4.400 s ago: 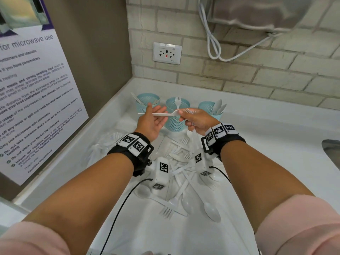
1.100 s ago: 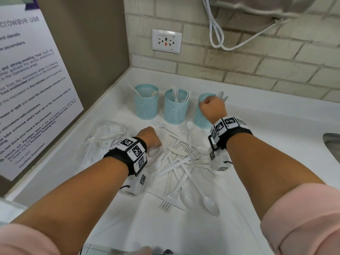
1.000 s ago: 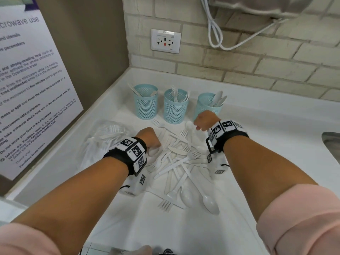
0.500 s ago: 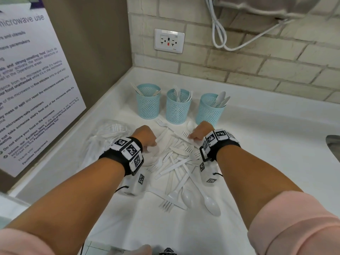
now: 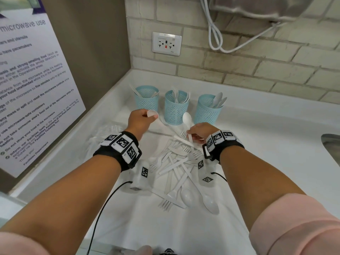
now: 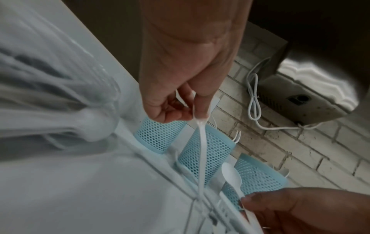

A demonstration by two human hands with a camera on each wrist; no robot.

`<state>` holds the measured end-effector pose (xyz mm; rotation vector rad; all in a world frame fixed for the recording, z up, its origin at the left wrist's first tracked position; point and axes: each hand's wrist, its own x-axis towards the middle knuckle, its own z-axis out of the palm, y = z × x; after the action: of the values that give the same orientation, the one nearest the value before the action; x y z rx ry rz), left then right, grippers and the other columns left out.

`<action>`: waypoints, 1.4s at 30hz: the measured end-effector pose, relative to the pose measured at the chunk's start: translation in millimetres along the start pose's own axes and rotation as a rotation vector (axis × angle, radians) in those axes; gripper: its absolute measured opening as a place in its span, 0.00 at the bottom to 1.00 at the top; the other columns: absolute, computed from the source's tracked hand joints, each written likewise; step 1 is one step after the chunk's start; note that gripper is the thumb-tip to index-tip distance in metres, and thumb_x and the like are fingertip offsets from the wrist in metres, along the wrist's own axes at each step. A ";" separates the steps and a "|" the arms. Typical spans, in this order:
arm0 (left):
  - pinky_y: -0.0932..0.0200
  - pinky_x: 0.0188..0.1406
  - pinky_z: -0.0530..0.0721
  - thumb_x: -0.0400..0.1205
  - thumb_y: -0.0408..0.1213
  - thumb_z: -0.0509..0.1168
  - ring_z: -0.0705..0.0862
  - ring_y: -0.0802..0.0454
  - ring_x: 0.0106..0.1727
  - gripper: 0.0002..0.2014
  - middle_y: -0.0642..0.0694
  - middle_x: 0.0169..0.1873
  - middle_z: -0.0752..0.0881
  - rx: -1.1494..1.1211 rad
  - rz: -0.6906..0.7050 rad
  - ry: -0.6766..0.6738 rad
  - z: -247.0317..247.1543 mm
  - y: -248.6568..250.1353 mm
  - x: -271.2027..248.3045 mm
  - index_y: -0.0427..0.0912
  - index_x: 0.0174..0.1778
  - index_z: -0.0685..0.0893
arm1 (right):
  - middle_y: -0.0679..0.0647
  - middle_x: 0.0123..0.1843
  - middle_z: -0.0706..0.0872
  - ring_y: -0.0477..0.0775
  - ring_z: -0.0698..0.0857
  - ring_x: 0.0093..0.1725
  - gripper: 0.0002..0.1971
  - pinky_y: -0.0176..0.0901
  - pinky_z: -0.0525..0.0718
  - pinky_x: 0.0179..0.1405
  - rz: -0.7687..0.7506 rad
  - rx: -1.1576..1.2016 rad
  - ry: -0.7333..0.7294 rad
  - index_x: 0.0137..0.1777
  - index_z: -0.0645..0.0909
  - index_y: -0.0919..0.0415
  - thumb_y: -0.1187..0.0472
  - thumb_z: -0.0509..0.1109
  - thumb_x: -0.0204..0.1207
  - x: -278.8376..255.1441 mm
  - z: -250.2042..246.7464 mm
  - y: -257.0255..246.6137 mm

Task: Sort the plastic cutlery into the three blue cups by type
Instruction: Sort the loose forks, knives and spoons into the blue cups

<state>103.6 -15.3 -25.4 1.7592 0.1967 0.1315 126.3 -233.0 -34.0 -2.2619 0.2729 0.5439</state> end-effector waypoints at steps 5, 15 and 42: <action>0.60 0.47 0.80 0.86 0.39 0.59 0.82 0.51 0.48 0.07 0.45 0.50 0.82 -0.221 -0.108 -0.129 11.4 14.4 -1.9 0.44 0.57 0.77 | 0.55 0.44 0.85 0.51 0.81 0.41 0.07 0.38 0.76 0.41 -0.052 0.265 -0.090 0.38 0.78 0.57 0.63 0.69 0.78 -8.2 -5.6 -5.4; 0.62 0.34 0.85 0.89 0.38 0.47 0.85 0.51 0.41 0.13 0.36 0.55 0.82 -0.161 -0.015 -0.265 52.8 18.0 -5.0 0.40 0.68 0.62 | 0.50 0.39 0.85 0.44 0.85 0.37 0.05 0.32 0.83 0.39 -0.208 0.365 -0.123 0.42 0.80 0.56 0.66 0.72 0.75 -16.8 -3.4 -14.3; 0.58 0.53 0.72 0.83 0.48 0.62 0.77 0.41 0.65 0.31 0.36 0.66 0.76 0.322 0.041 -0.281 83.3 12.3 -3.9 0.32 0.74 0.58 | 0.43 0.41 0.78 0.46 0.78 0.46 0.17 0.33 0.76 0.41 -0.241 -0.625 -0.139 0.55 0.83 0.59 0.58 0.78 0.67 -19.2 -6.7 13.8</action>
<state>116.9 -98.4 -29.6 2.0793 -0.0254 -0.1251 106.4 -246.8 -29.9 -2.7811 -0.2790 0.7247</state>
